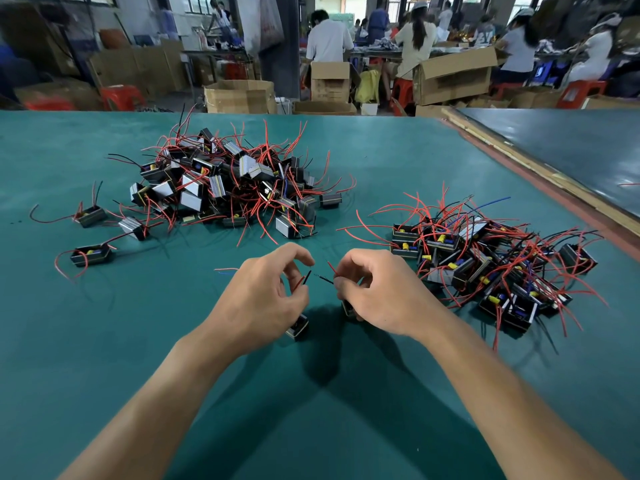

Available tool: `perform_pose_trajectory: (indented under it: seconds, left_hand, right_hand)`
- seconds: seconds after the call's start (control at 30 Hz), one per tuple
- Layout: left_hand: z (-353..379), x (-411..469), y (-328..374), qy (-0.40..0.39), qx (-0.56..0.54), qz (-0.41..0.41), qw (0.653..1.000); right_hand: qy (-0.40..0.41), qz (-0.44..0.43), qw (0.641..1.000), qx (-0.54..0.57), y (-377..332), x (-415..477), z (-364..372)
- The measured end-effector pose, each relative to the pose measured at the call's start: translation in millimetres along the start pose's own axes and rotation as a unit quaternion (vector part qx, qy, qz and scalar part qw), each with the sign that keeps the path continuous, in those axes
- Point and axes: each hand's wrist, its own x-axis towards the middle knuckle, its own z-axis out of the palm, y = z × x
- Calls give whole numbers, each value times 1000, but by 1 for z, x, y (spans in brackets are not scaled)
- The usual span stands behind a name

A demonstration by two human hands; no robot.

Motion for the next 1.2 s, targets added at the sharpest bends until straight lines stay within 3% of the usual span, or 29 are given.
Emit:
perform_pose_trajectory:
  seconds: [0.8,1.2]
  left_hand:
    - [0,1,-2,-23,-57,-12,998]
    - [1,2,-5,-13,-50,-31,998]
  right_hand:
    - [-25,-8,999,32,3,-3,1]
    - [9,-20,999,32,3,-1,4]
